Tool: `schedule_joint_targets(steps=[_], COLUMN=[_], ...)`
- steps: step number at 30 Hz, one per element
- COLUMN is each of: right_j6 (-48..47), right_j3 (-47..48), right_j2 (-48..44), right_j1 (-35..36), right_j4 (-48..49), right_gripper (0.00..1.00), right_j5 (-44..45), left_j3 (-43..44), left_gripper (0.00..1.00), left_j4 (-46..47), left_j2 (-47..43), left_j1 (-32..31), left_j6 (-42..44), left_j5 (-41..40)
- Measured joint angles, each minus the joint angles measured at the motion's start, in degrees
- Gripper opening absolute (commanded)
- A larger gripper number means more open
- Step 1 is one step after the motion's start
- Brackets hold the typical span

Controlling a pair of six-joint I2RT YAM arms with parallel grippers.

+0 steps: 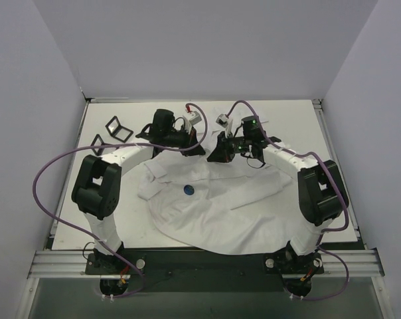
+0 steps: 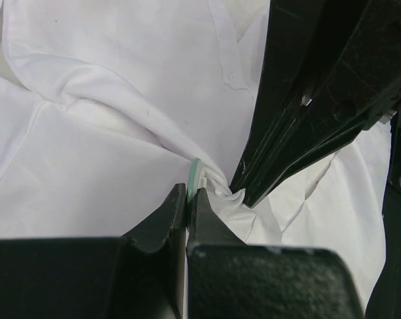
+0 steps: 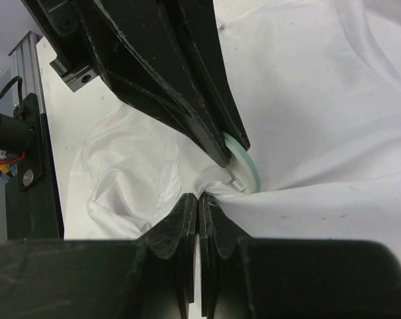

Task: Remove the brooch from the garment
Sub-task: Pick up the brooch from the flattened clothing, then adjust the flattened clothing at the center of the board.

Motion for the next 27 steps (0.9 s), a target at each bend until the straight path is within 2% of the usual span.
schedule_joint_targets(steps=[2, 3, 6, 9, 14, 18, 27], right_j6=[-0.2, -0.5, -1.3, -1.2, 1.0, 5.9, 7.9], right_j3=[0.0, 0.0, 0.8, 2.4, 5.8, 9.0, 16.9], right_j2=[-0.3, -0.5, -1.3, -2.0, -3.0, -2.2, 11.3], right_j1=[0.0, -0.1, -0.5, -2.0, -7.3, -9.7, -4.3], right_j4=[-1.0, -1.8, -6.1, -9.9, -10.5, -7.8, -7.6], right_gripper=[0.09, 0.19, 0.29, 0.34, 0.37, 0.37, 0.37], right_j5=[0.2, 0.2, -1.3, -4.2, -5.8, -2.4, 7.6], left_j3=[-0.5, -0.7, -1.0, -1.0, -1.4, -1.8, -2.7], left_gripper=[0.00, 0.00, 0.00, 0.00, 0.00, 0.00, 0.00], left_j4=[0.7, 0.9, 1.8, 3.2, 4.2, 4.5, 5.4], left_j2=[-0.4, -0.7, -1.5, -2.3, -3.3, -3.5, -3.7], left_j1=[-0.1, -0.2, -0.2, 0.2, 0.4, 0.4, 0.5], left_j6=[-0.9, -1.4, -1.8, -1.9, -1.8, -1.7, -1.7], left_j5=[-0.4, -0.5, -1.4, -1.9, -1.8, -1.6, -1.0])
